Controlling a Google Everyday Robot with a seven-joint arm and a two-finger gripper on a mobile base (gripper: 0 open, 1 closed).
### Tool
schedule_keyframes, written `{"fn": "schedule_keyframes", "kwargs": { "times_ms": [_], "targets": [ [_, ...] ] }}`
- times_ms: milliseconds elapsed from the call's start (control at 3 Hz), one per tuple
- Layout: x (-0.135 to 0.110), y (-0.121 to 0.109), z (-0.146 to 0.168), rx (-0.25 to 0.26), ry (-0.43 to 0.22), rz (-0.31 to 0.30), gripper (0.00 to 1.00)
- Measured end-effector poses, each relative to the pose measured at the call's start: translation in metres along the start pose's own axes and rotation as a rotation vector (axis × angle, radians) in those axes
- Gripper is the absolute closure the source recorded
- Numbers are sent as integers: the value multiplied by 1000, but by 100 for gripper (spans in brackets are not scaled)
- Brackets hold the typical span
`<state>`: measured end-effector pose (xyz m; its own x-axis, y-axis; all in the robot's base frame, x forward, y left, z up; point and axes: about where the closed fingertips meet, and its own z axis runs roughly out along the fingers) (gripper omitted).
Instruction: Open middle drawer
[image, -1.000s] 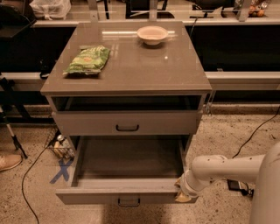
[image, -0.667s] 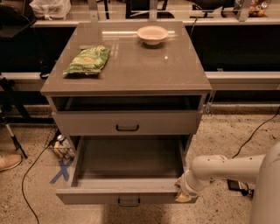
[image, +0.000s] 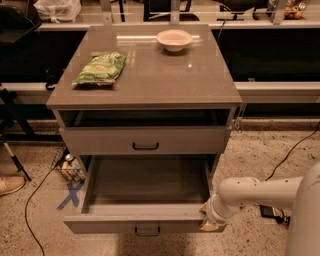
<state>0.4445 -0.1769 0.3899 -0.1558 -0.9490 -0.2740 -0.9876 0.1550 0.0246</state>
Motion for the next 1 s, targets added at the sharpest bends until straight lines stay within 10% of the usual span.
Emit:
{"fn": "schedule_keyframes", "kwargs": {
  "times_ms": [333, 1000],
  "targets": [
    [0, 0, 0, 0, 0, 0, 12],
    [4, 0, -11, 10, -25, -12, 0]
  ]
}}
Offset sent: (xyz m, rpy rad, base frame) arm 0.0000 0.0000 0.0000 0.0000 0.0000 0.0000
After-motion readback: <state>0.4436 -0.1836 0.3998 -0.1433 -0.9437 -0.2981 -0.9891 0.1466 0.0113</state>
